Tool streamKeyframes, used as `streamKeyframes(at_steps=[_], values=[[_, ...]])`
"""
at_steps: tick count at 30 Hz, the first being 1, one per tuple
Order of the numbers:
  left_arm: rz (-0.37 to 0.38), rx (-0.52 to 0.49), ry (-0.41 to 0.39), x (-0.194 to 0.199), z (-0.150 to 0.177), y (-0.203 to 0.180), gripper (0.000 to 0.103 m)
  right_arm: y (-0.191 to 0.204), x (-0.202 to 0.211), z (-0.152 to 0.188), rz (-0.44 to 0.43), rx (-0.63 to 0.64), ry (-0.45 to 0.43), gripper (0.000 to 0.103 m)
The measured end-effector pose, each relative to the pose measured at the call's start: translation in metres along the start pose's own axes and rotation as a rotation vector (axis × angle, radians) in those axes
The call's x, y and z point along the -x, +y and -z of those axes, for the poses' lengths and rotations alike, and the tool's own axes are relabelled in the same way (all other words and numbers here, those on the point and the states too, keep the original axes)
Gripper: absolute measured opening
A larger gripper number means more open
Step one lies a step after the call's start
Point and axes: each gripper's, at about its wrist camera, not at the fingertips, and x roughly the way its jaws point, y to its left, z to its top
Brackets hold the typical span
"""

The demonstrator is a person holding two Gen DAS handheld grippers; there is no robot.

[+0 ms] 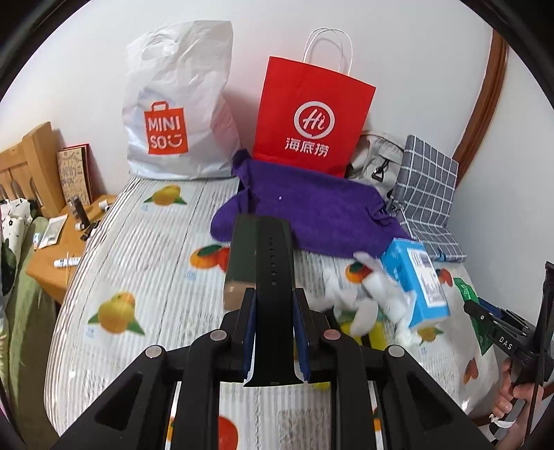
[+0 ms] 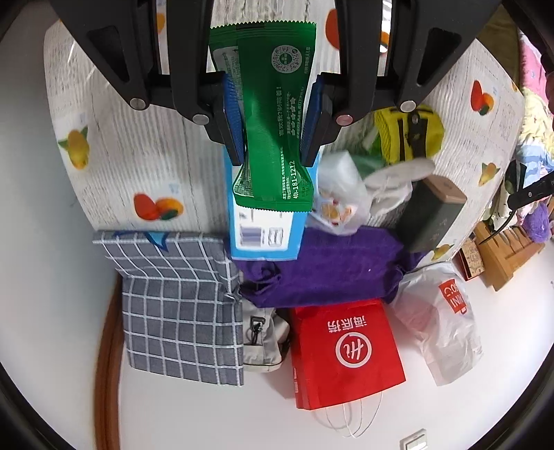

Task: Organize soft objects
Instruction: 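Carry the black strap with the left tool and the green packet with the right onto the purple towel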

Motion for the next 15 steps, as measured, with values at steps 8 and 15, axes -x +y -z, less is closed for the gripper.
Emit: streamKeyframes(at_steps=[8,15], values=[[-0.019,-0.02,-0.011,-0.027,-0.046,-0.015,0.019,0.003,-0.015,-0.055,-0.012,0.016,-0.042,0.033],[0.006,-0.013,-0.006,-0.057,-0.091,-0.023,0.019,0.007,-0.034,-0.105,-0.03,0.028,-0.081,0.034]])
